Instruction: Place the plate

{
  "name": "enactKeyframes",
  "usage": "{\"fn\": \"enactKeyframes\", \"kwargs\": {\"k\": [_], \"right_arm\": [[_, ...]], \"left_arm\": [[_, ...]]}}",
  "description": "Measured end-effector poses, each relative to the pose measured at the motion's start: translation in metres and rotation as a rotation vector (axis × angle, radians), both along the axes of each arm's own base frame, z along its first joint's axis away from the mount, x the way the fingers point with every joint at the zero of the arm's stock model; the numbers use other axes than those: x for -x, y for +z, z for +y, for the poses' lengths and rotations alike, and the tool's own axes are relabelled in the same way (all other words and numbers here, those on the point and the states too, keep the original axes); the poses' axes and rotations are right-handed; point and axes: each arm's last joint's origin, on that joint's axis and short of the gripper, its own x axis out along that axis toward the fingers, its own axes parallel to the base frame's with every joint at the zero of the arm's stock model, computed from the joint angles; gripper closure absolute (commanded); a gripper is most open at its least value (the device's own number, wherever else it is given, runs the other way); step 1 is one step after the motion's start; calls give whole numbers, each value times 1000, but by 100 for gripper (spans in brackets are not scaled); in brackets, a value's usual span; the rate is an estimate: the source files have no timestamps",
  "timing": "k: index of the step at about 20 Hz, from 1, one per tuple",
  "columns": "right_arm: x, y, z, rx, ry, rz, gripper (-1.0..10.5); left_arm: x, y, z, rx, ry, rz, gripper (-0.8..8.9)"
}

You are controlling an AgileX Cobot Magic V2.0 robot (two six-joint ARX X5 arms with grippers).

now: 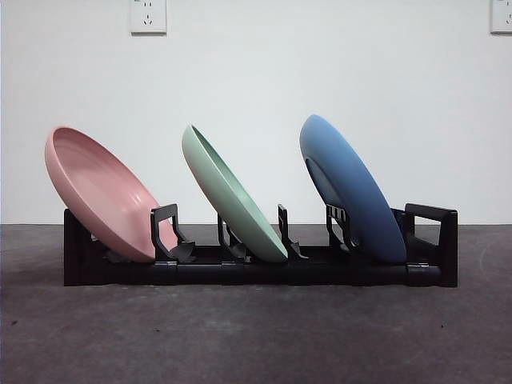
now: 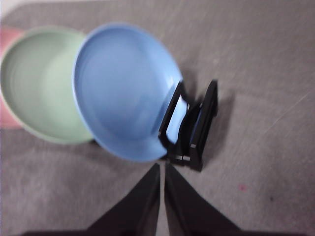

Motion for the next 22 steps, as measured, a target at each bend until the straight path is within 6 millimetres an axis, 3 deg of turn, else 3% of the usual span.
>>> {"fn": "enactKeyframes", "kwargs": {"k": [6,7,9,10,17,22], "right_arm": [[-23,11,10,95,113,144,931],[-28,11,13,108,132,156,929],[-33,9,16,126,161,168,843],[-34,8,17,130,170,174,789],[-38,11,27,157,203,219,735],[-67,58,65,190,242,211,735]], "left_arm": [[-19,10,-2,-96,-92,149,792],[-22,11,-3,-99,-99,155,718],[-24,11,-4,-102,-109,163,477],[-24,13,-5,-104,-114,155,442],[-23,14,-8,-108,-138,145,443],[-23,14,-8,-108,-138,144,443]]}}
